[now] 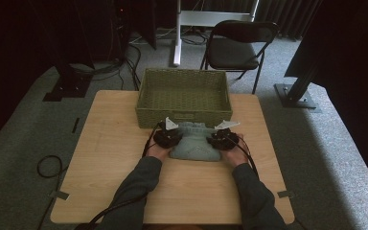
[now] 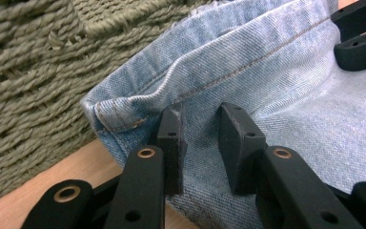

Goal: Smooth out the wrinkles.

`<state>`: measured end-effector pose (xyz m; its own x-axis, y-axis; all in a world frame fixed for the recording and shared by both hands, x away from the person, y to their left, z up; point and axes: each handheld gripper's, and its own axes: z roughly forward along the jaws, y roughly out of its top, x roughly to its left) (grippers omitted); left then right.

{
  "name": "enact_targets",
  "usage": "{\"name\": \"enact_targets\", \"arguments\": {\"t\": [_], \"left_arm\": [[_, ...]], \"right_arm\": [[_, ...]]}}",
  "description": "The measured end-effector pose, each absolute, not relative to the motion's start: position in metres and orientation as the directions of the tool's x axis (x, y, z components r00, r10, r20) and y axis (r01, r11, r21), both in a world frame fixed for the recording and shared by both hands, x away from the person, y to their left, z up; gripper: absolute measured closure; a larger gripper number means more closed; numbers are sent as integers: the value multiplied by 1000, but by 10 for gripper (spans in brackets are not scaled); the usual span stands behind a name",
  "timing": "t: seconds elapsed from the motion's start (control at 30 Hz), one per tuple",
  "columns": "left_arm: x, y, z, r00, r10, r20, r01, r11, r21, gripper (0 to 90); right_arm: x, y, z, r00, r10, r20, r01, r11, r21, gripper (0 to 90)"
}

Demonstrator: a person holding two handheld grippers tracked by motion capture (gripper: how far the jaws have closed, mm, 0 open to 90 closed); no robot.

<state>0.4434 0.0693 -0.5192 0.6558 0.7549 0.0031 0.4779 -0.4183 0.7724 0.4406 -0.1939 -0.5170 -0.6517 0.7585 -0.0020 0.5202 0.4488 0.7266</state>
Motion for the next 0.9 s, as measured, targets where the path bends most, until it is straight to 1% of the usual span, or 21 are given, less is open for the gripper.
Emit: {"name": "enact_targets", "arguments": {"t": [0.1, 0.17, 0.27, 0.33, 0.4, 0.43, 0.9], "left_arm": [[440, 73, -518, 653, 757, 3, 480, -417, 772, 716], [437, 83, -514, 654, 756, -34, 489, -388, 781, 690], [433, 96, -506, 659, 751, -43, 474, -371, 799, 630], [432, 100, -504, 656, 754, -40, 471, -368, 802, 603], [432, 110, -499, 653, 756, -46, 471, -357, 807, 591], [433, 113, -498, 650, 759, -51, 474, -352, 807, 588], [433, 147, -493, 607, 792, -58, 504, -328, 799, 584]], "right_arm": [[439, -195, -516, -651, 759, -7, 523, 455, 721, 646], [438, -198, -513, -649, 760, -2, 524, 449, 724, 626], [440, -211, -510, -639, 766, 76, 546, 381, 746, 595], [440, -216, -508, -629, 772, 89, 549, 360, 754, 585], [440, -226, -505, -612, 782, 120, 558, 319, 766, 553], [440, -228, -503, -611, 783, 119, 555, 316, 769, 538], [440, -238, -491, -619, 782, 72, 532, 349, 771, 537]]}}
